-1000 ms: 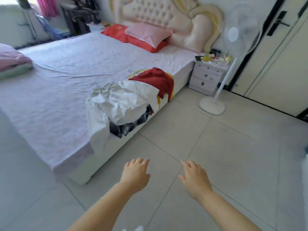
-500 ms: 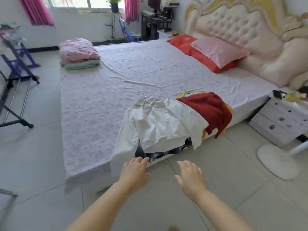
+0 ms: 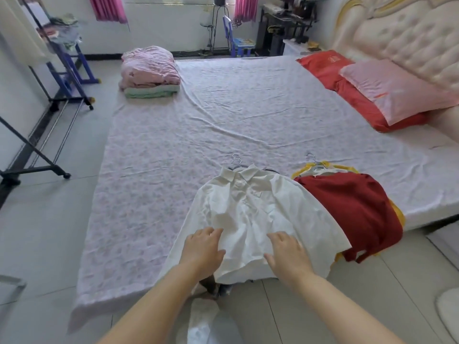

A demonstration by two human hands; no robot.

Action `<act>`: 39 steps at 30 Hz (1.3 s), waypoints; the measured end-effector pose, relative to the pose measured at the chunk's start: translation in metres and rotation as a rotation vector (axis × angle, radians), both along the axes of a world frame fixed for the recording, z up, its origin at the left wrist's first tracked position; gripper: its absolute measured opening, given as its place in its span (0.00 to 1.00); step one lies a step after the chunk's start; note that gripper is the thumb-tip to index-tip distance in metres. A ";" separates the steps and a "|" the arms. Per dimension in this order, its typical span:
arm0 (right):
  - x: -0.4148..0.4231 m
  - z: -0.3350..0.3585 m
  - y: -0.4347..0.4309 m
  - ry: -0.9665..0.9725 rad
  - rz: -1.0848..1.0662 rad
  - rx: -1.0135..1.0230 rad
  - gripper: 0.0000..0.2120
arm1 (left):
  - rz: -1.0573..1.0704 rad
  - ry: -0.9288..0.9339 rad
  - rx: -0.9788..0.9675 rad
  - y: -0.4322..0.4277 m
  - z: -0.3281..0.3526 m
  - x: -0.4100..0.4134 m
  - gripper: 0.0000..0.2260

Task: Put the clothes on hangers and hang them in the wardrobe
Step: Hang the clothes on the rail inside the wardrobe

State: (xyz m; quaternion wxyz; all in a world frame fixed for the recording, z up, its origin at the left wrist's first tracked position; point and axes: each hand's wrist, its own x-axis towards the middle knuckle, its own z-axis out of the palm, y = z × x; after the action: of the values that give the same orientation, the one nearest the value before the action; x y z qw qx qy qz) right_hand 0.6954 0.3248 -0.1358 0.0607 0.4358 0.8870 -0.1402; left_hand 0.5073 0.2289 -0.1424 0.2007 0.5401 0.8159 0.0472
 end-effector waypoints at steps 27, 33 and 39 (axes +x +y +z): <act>-0.261 -0.179 0.400 -0.232 0.199 -0.130 0.19 | 0.183 -0.096 -0.113 0.313 -0.141 -0.187 0.23; -0.296 -0.262 0.455 -0.275 0.179 -0.089 0.15 | 0.256 -0.120 -0.084 0.343 -0.210 -0.196 0.24; -0.295 -0.316 0.470 -0.339 0.162 -0.039 0.15 | 0.254 -0.109 -0.084 0.349 -0.252 -0.201 0.24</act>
State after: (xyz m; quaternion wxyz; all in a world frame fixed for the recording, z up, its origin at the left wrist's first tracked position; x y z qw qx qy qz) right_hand 0.4005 0.7944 -0.4521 0.2287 0.3792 0.8933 -0.0766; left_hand 0.3061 0.5776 -0.3941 0.2597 0.4203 0.8668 0.0675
